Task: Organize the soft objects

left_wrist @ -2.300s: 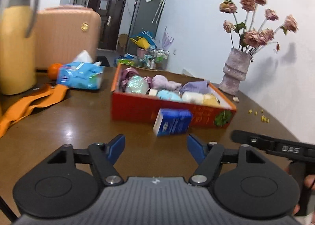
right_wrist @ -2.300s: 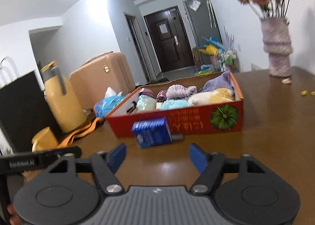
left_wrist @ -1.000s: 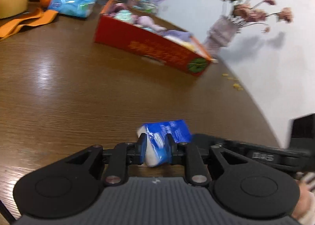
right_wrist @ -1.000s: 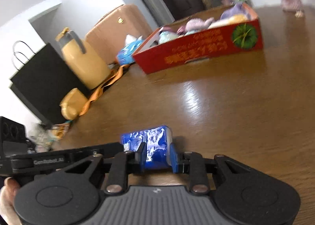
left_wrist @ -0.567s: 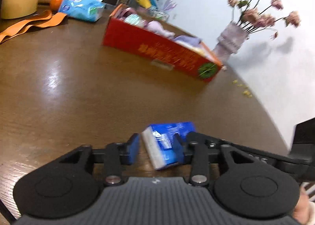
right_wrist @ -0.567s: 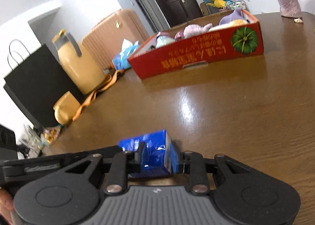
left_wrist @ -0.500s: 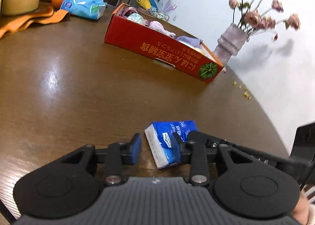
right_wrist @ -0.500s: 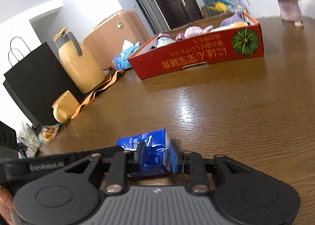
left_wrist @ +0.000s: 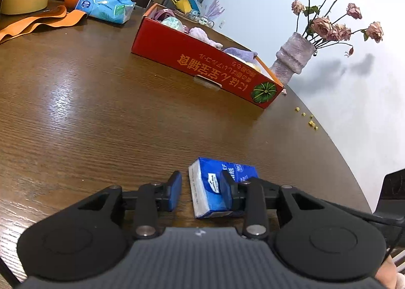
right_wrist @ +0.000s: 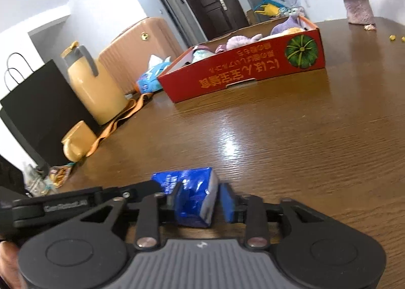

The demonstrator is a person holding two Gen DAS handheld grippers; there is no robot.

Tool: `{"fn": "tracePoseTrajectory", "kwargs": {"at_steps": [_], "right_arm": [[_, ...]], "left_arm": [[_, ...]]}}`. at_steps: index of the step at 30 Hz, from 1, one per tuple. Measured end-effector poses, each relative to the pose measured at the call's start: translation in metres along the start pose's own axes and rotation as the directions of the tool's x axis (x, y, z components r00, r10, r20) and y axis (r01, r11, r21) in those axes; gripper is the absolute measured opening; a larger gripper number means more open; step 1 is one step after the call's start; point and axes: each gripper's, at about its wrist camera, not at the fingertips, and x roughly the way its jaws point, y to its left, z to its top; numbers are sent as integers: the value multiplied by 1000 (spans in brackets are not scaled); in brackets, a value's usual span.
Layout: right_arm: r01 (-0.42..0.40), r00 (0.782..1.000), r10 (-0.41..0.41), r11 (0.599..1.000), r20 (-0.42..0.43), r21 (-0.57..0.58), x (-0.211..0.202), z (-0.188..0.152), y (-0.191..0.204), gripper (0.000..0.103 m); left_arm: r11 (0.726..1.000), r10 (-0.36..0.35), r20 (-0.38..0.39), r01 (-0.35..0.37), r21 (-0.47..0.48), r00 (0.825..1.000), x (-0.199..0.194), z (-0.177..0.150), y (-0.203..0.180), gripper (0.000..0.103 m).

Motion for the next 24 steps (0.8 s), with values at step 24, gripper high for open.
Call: {"fn": "tracePoseTrajectory", "kwargs": {"at_steps": [24], "right_arm": [[-17,999,18,999,33,-38,4,-3,2,23]], "left_arm": [[998,-55,31,55,-2,998,1,-8,4,25]]}}
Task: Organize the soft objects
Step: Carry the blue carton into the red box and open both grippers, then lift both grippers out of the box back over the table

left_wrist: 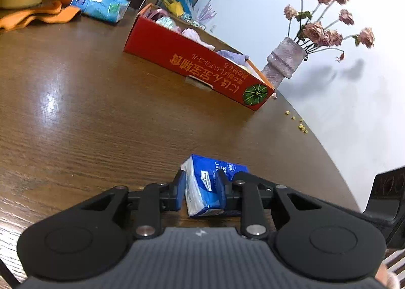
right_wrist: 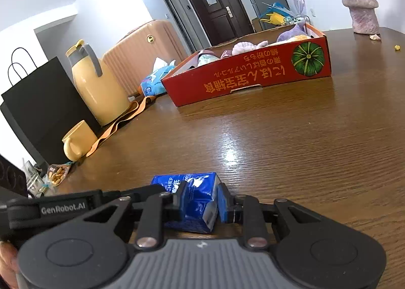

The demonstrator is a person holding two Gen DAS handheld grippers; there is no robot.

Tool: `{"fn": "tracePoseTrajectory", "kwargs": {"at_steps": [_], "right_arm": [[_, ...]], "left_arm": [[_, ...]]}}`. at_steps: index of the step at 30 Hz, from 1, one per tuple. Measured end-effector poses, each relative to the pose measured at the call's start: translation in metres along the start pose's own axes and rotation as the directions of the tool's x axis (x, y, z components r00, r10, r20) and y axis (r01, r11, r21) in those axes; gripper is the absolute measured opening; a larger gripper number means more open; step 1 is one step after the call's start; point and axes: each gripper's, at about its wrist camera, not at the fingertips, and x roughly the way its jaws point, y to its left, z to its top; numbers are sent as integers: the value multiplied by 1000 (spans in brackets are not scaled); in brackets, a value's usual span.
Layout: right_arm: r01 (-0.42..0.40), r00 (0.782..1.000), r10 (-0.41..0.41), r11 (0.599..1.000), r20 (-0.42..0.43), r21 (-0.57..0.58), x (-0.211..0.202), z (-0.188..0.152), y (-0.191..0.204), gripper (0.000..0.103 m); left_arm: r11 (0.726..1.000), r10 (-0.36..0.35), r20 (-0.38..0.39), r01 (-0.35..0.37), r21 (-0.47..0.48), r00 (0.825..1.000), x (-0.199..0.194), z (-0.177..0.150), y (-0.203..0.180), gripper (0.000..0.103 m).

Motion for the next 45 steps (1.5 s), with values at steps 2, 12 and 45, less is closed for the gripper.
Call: {"fn": "tracePoseTrajectory", "kwargs": {"at_steps": [2,12,45], "right_arm": [[4,1000,-4,1000,2,3,-2,0,1,23],[49,981,-35,996,189,-69,-27,79,-5,23],[331,937,-294,920,191,-211,29,269,-31,67]], "left_arm": [[1000,7,-2,-7,8,1000,-1,1,-4,24],[992,-103,47,100,72,994,23,85,-51,22],[918,198,204,-255,304,959,82,241,-65,67]]}}
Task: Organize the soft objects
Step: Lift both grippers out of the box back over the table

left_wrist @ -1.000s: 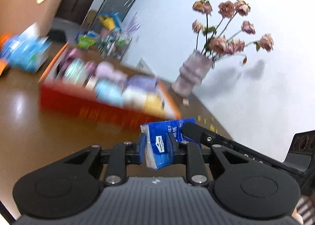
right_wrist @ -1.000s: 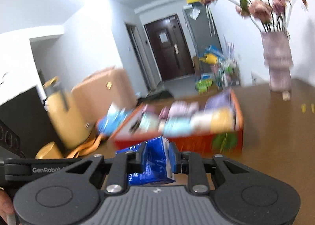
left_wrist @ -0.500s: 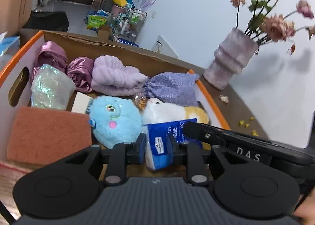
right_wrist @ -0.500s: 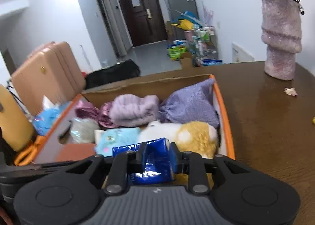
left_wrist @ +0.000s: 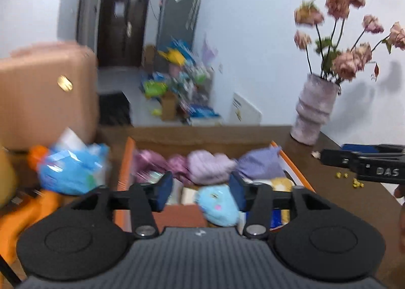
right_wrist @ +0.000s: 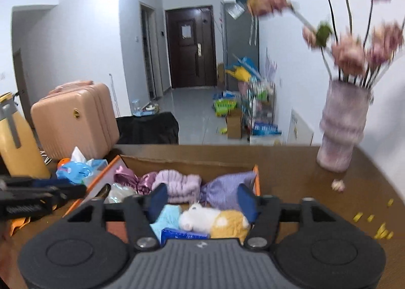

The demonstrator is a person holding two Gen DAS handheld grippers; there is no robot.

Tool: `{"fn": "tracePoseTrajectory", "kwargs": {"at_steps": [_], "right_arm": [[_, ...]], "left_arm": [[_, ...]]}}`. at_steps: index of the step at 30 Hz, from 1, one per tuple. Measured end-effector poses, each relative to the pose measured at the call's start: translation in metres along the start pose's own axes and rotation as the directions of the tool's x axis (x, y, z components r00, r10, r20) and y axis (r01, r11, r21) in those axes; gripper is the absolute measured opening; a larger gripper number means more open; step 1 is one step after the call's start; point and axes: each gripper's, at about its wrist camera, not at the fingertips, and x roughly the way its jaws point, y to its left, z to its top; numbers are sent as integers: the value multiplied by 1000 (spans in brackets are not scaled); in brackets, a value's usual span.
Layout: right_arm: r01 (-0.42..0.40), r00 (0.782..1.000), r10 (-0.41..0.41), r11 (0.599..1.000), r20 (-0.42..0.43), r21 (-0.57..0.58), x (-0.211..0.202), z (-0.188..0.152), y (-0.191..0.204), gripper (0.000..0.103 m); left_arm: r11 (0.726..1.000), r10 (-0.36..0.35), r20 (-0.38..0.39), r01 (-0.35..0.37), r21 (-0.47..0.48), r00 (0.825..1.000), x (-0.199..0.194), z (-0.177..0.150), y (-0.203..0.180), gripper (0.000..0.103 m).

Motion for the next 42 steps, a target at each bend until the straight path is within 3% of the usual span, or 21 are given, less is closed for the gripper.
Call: {"fn": "tracePoseTrajectory", "kwargs": {"at_steps": [2,5,8,11,20,23,28,36,38,42], "right_arm": [[1,999,0,1000,38,-15,-17,2,5,79],[-5,990,10,999,142,-33,-39,-8,12,95],[67,961,-46,995,272,-68,-58,-25,23,103],[84,936,-52,993,350,-79,-72,-37,29,103],[68,925,-45,997,377,-47,-102,-49,36,103],[55,926,-43,998,375,-23,-119,-63,38,103],[30,929,-18,999,369,-27,-161,-105,47,103],[16,922,6,998,388,-54,-242,-173,62,103],[2,925,16,999,379,-47,-259,-190,64,103],[-18,932,32,999,360,-42,-287,-224,73,103]], "left_arm": [[999,37,68,-37,-4,997,-23,-1,3,85],[992,112,198,-121,34,974,-51,-7,0,97],[987,131,271,-151,54,954,-68,-14,-4,100],[991,118,289,-129,21,950,-82,-19,-3,101],[992,117,319,-128,12,941,-117,-32,-3,102],[988,134,345,-153,28,929,-140,-46,-6,103],[986,145,360,-166,28,922,-188,-86,-11,103],[993,92,374,-113,33,923,-263,-164,-24,103],[992,104,362,-122,28,926,-278,-178,-26,103],[990,119,383,-140,27,916,-313,-210,-30,103]]}}
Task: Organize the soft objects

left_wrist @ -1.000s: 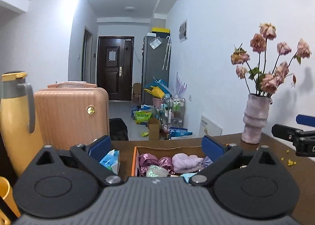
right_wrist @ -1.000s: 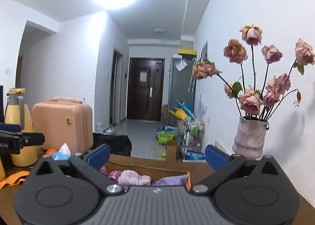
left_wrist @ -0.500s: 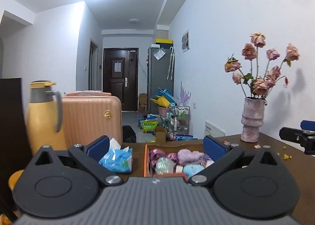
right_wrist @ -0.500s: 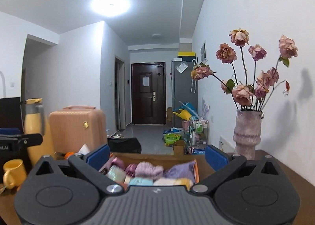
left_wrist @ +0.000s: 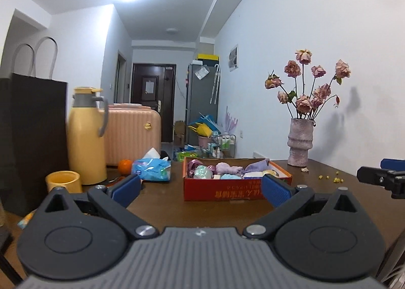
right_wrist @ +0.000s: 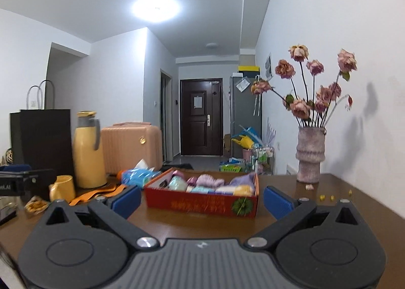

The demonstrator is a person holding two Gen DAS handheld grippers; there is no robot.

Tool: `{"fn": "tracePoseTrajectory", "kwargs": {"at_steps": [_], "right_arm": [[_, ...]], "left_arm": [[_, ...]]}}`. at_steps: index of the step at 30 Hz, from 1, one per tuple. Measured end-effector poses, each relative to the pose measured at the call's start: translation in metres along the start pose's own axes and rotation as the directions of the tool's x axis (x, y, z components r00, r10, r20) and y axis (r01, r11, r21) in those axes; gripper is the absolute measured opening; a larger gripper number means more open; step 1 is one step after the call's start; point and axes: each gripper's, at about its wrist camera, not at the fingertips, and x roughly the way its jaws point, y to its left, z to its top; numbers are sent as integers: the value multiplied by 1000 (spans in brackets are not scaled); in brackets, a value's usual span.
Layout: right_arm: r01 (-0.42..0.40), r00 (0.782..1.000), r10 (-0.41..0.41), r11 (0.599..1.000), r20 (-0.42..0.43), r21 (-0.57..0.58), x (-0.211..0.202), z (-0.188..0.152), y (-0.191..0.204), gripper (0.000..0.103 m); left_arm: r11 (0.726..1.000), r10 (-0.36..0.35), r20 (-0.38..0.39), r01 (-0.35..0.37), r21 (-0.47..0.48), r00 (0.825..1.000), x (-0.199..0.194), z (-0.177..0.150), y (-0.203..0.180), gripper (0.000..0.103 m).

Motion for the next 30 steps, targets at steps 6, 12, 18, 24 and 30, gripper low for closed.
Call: {"fn": "tracePoseTrajectory", "kwargs": {"at_steps": [6,12,18,24,30], "right_arm": [[12,997,-12,1000,-79,6,-47,-40,15,103],[10,995,2,994,-104,112,-71,-61,24,103],[22,995,-12,995,-100,97,-66,-59,30,103],[3,996,5,996,-89,84,-66,-55,35,103],[0,997,7,997,-81,81,-67,-55,38,103]], "left_arm": [[998,63,13,-63,6,998,-61,-23,-4,103],[999,37,-34,-37,23,999,-73,-36,-15,103],[1000,29,-41,-29,8,999,-74,-36,-15,103],[1000,28,-39,-27,14,999,-72,-35,-17,103],[999,27,-41,-27,18,999,-72,-37,-17,103]]}}
